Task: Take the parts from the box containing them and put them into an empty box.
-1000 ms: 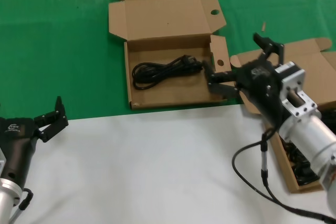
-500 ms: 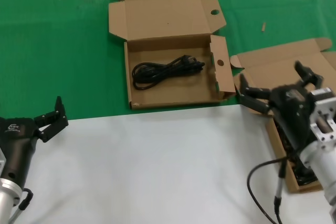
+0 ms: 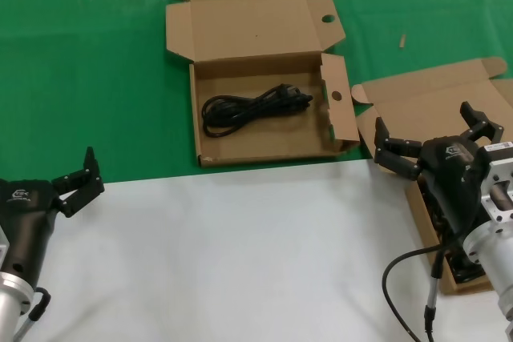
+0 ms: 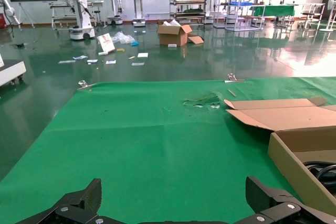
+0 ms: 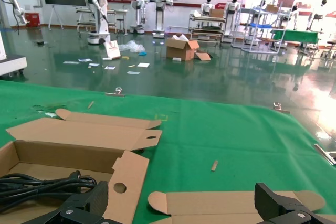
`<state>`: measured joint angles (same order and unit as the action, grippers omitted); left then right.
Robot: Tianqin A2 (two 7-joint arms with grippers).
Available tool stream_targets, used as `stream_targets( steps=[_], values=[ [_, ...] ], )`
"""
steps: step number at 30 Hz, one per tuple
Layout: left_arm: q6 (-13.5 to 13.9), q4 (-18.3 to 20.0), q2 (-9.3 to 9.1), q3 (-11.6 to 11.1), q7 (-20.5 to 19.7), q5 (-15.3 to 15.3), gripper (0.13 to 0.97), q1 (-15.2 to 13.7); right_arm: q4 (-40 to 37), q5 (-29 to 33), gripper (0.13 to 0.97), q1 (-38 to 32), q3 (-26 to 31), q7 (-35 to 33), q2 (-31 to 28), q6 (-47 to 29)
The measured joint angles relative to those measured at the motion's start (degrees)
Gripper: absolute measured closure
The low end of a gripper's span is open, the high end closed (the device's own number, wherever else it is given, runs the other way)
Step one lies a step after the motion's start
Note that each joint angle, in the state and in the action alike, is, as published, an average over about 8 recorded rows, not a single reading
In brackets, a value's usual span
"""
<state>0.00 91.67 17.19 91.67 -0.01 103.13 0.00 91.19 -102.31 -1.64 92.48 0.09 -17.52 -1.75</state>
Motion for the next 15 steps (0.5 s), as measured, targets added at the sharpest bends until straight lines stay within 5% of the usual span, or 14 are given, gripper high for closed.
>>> stream_targets(
  steps=[15],
  values=[
    [0.0,0.0,0.0,0.0,0.02,0.0,0.132,0.0,0.0,0.0,0.129,0.0,0.0,0.0,0.0,0.0]
  ],
)
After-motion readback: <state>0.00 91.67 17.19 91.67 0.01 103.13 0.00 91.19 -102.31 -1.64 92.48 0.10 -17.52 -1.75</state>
